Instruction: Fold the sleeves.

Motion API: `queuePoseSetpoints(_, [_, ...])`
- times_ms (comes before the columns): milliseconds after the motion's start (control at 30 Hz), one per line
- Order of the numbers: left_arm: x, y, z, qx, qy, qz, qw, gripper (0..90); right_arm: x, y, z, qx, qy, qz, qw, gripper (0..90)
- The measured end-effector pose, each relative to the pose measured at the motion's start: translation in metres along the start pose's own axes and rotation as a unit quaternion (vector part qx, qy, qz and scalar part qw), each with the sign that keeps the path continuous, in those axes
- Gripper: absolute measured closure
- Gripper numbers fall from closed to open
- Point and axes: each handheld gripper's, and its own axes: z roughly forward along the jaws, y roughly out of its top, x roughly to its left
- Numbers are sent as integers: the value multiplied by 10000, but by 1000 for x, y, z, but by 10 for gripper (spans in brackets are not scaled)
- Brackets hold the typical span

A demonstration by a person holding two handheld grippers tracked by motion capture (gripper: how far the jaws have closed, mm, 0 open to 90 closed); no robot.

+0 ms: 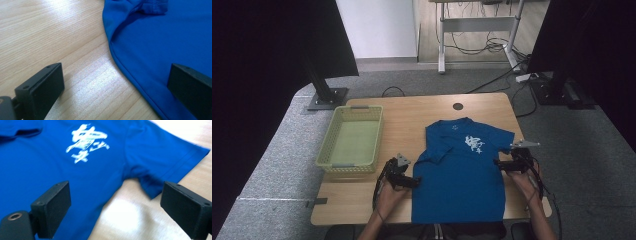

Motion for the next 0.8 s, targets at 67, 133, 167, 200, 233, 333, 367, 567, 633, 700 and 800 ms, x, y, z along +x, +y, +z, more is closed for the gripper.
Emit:
queuePoseSetpoints(67, [0, 0, 0, -2, 2, -2, 10000, 9, -5, 5, 3, -11, -38, 27, 10000, 104])
queuePoseSetpoints(133, [0, 0, 0, -1, 2, -1, 10000, 9, -10, 10, 7, -37, -90, 66, 9999, 109])
queuePoseSetpoints(167, [0, 0, 0, -4, 3, -2, 10000, 9, -13, 12, 8, -54, -109, 91, 9999, 112])
queuePoseSetpoints(200, [0, 0, 0, -4, 2, -3, 10000, 9, -16, 14, 10, -61, -128, 117, 9998, 114])
queuePoseSetpoints(233, [0, 0, 0, -5, 2, -4, 10000, 10, -18, 16, 11, -66, -157, 135, 9998, 117])
queuePoseSetpoints(333, [0, 0, 0, -8, 2, -5, 10000, 11, -26, 21, 16, -46, -270, 185, 9995, 123])
queuePoseSetpoints(367, [0, 0, 0, -8, 4, -3, 10000, 11, -29, 23, 17, -33, -314, 196, 9993, 127])
queuePoseSetpoints(567, [0, 0, 0, -14, 8, -6, 10000, 14, -45, 31, 30, 55, -501, 315, 9982, 160])
queuePoseSetpoints(633, [0, 0, 0, -17, 10, -8, 10000, 16, -49, 32, 35, 89, -573, 346, 9977, 171])
queuePoseSetpoints(700, [0, 0, 0, -18, 8, -5, 10000, 18, -54, 34, 41, 120, -621, 389, 9972, 181])
queuePoseSetpoints(800, [0, 0, 0, -18, 7, -4, 10000, 19, -60, 35, 49, 164, -707, 451, 9963, 194])
